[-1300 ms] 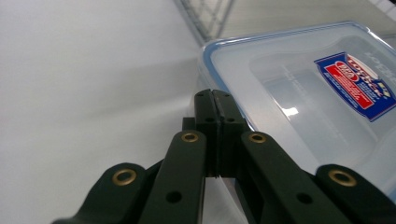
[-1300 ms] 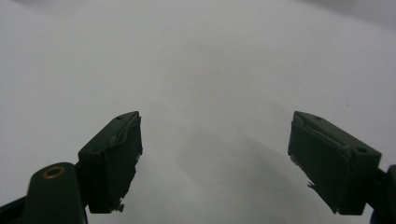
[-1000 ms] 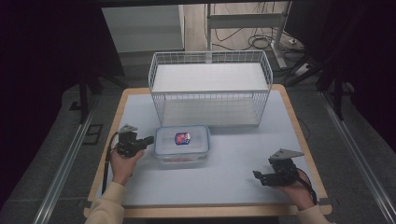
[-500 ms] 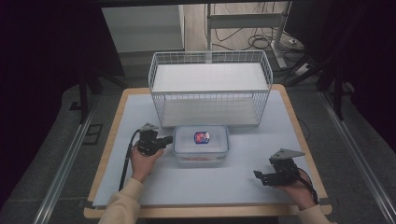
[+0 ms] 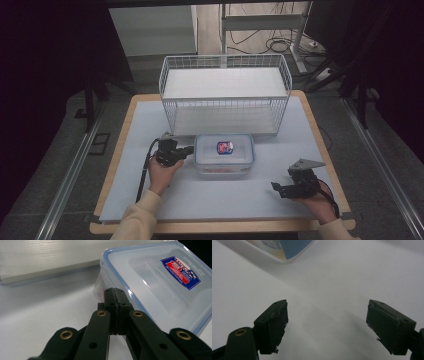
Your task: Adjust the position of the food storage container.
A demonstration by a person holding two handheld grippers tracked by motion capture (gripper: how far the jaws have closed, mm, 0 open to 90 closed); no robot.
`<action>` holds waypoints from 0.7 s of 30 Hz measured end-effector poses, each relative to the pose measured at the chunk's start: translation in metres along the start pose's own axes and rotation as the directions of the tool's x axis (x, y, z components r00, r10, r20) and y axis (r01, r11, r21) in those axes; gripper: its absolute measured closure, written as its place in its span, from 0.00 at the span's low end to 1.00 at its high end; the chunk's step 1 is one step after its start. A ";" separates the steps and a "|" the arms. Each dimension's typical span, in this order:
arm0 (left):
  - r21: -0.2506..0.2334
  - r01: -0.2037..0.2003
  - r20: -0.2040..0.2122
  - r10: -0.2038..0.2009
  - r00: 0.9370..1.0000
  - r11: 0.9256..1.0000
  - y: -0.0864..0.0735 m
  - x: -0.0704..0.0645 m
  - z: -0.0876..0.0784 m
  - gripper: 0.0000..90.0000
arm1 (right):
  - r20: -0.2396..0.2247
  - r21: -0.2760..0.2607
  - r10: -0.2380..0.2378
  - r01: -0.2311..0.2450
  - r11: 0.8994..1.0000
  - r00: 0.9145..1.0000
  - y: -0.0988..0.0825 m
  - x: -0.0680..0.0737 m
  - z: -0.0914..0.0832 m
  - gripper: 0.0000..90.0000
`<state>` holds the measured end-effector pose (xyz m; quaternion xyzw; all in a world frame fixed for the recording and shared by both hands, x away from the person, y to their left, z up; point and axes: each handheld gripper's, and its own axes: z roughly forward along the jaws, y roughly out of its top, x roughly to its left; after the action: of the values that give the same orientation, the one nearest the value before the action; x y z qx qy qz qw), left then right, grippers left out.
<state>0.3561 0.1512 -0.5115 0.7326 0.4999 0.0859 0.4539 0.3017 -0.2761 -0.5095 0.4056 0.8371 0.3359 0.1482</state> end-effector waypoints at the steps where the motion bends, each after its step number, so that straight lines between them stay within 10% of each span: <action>1: -0.006 -0.001 0.008 0.001 1.000 1.000 0.001 0.000 -0.004 1.00 | -0.030 -0.014 0.016 -0.016 1.000 0.999 0.001 0.000 -0.001 0.20; 21: -0.041 0.012 0.007 -0.012 1.000 0.999 -0.014 0.002 -0.054 0.95 | -0.003 -0.085 0.018 -0.018 0.996 1.000 0.004 -0.003 -0.009 0.20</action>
<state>0.3161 0.1851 -0.4918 0.7203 0.5009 0.0910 0.4711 0.3009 -0.2803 -0.5001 0.4063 0.8185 0.3728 0.1612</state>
